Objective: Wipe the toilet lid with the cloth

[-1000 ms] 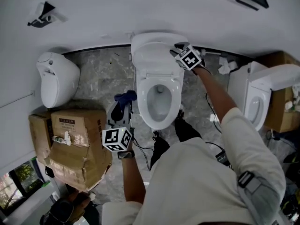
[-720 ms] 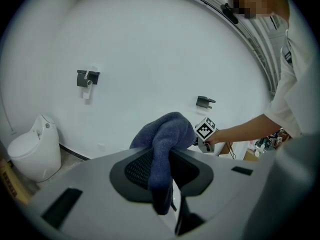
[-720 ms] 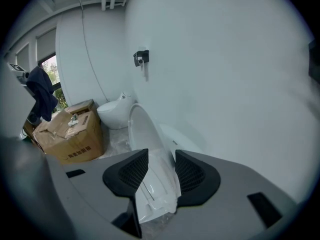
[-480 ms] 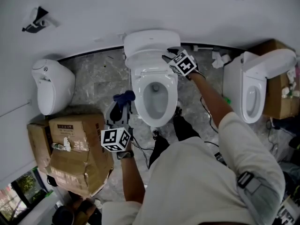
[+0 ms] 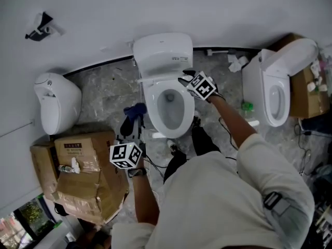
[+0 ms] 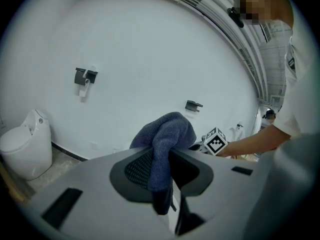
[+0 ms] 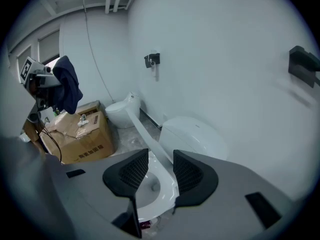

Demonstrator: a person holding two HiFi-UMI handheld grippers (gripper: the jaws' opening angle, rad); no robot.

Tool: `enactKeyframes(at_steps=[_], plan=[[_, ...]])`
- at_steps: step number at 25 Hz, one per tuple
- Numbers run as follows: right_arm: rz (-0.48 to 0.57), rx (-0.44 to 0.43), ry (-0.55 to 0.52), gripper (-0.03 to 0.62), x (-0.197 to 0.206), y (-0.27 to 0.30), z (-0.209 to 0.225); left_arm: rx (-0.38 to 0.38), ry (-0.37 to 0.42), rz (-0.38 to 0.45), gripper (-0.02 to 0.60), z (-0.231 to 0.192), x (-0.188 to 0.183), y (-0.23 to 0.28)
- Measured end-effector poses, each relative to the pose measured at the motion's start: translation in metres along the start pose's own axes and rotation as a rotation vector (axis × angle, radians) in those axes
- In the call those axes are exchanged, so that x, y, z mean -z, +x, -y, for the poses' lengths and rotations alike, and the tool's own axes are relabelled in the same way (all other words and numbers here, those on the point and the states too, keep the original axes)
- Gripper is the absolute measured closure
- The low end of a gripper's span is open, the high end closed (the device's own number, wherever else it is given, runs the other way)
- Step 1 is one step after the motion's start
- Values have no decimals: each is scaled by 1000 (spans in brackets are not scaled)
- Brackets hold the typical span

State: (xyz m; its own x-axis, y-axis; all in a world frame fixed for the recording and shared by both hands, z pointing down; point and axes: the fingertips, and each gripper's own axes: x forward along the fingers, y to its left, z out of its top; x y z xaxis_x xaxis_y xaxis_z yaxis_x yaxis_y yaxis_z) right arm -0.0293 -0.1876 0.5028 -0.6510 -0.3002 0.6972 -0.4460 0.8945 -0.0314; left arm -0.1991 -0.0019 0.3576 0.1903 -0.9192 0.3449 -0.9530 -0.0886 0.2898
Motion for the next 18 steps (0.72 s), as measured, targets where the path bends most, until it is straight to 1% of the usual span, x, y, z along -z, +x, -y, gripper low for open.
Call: enactKeyframes(at_steps=[3,9,14,18], plan=[[-45,-12,-3,425,26,-6,-29,17,5,-6,499,1,6,-12],[-51,36,-18,424,64,-13,-69,50,19,-28,499,-1,23,-30],[-127,9,-105,411,101,-13,-108,94,21,-67,499,-3,47,-38],[-175,9,-162,408,118,-11,-131,142,32,-99,499,-3,64,-38]])
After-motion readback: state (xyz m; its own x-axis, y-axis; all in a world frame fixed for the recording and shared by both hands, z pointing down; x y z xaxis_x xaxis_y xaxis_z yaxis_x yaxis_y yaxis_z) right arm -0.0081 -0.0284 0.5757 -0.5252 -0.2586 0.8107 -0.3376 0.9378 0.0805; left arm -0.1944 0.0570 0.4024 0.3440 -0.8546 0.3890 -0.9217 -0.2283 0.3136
